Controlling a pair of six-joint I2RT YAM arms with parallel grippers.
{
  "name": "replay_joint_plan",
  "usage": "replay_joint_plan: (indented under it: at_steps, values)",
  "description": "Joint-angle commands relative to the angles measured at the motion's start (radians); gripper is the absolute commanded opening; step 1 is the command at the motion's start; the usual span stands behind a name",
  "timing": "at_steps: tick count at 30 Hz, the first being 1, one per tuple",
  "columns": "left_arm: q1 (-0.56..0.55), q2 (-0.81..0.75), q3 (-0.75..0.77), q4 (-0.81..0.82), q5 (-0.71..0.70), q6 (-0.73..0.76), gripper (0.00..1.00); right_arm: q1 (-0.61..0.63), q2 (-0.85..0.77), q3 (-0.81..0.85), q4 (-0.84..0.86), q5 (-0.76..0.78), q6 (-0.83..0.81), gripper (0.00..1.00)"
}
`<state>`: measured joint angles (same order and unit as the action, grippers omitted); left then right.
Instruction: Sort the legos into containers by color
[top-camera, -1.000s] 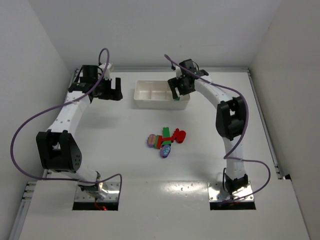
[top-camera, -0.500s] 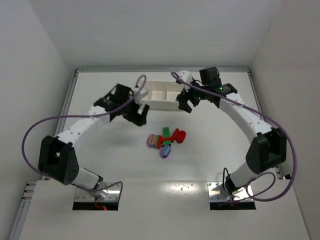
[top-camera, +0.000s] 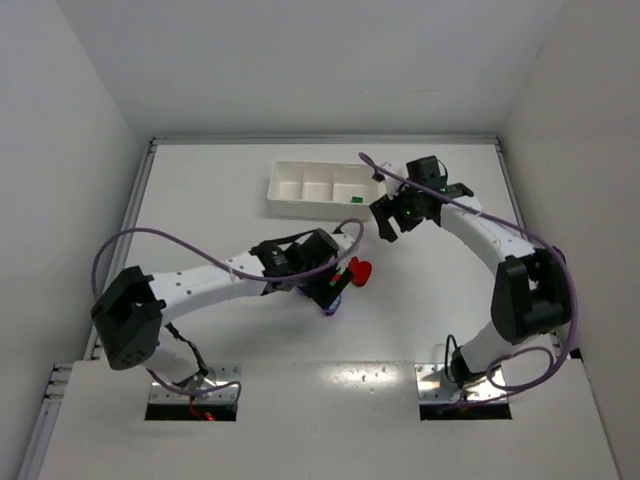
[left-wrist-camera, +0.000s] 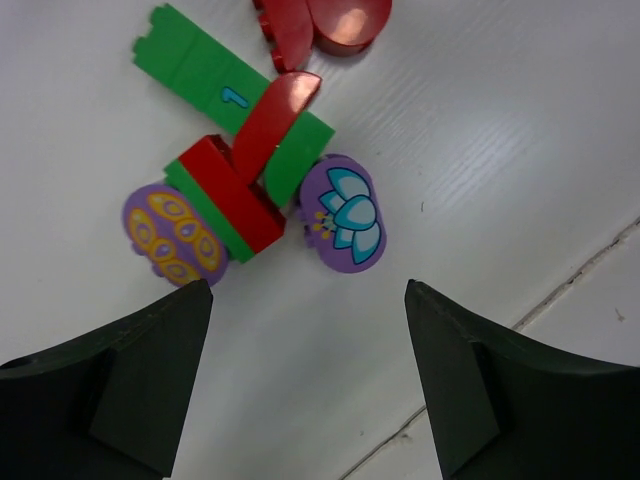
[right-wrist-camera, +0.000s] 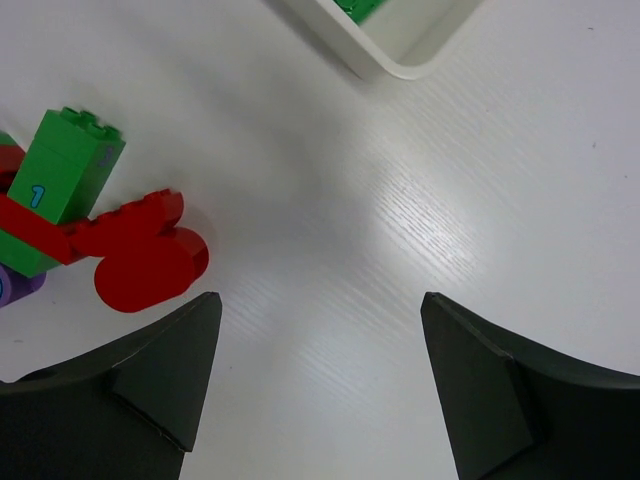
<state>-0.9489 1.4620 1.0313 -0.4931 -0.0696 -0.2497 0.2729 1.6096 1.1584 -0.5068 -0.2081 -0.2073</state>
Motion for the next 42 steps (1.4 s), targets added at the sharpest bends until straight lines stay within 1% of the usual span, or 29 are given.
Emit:
replay_joint_plan:
  at_steps: [1,3,7,9,15,22,24,29,30,32,33,35,39,42]
  values:
    - [-0.047,0.053,0.029,0.042,-0.064,-0.085,0.84,-0.014,-0.091,-0.022,0.048,0.038,0.054,0.82]
    - [-0.068,0.073,0.039,0.042,-0.073,-0.109,0.83,-0.026,-0.112,-0.034,0.048,0.047,0.054,0.82]
    - [-0.068,0.101,0.027,0.042,-0.085,-0.14,0.82,-0.046,-0.174,-0.077,0.048,0.047,0.063,0.82]
    - [-0.068,0.142,0.027,0.042,-0.099,-0.14,0.81,-0.055,-0.207,-0.101,0.06,0.056,0.074,0.82]
    - [-0.077,0.198,0.059,0.042,-0.064,-0.14,0.77,-0.074,-0.231,-0.121,0.06,0.036,0.094,0.82]
    - [-0.077,0.218,0.059,0.06,-0.064,-0.149,0.77,-0.092,-0.251,-0.121,0.051,0.036,0.085,0.82]
    - [-0.077,0.218,0.059,0.06,-0.036,-0.149,0.76,-0.092,-0.241,-0.112,0.051,0.027,0.085,0.82]
    - [-0.077,0.227,0.039,0.06,-0.025,-0.158,0.69,-0.101,-0.241,-0.112,0.042,0.027,0.085,0.82]
    - [-0.077,0.227,0.039,0.06,-0.016,-0.158,0.69,-0.11,-0.241,-0.112,0.042,0.027,0.085,0.82]
    - [-0.077,0.218,0.026,0.06,-0.016,-0.169,0.68,-0.11,-0.241,-0.112,0.033,0.027,0.085,0.82]
    - [-0.086,0.218,0.015,0.06,-0.016,-0.169,0.65,-0.11,-0.241,-0.112,0.033,0.027,0.085,0.82]
    - [-0.096,0.183,-0.016,0.07,-0.007,-0.18,0.63,-0.11,-0.241,-0.121,0.033,0.018,0.085,0.82]
    - [-0.096,0.173,-0.039,0.082,0.036,-0.18,0.63,-0.12,-0.241,-0.131,0.033,0.018,0.085,0.82]
    - [-0.096,0.199,-0.039,0.082,0.059,-0.18,0.63,-0.12,-0.241,-0.131,0.033,0.009,0.085,0.82]
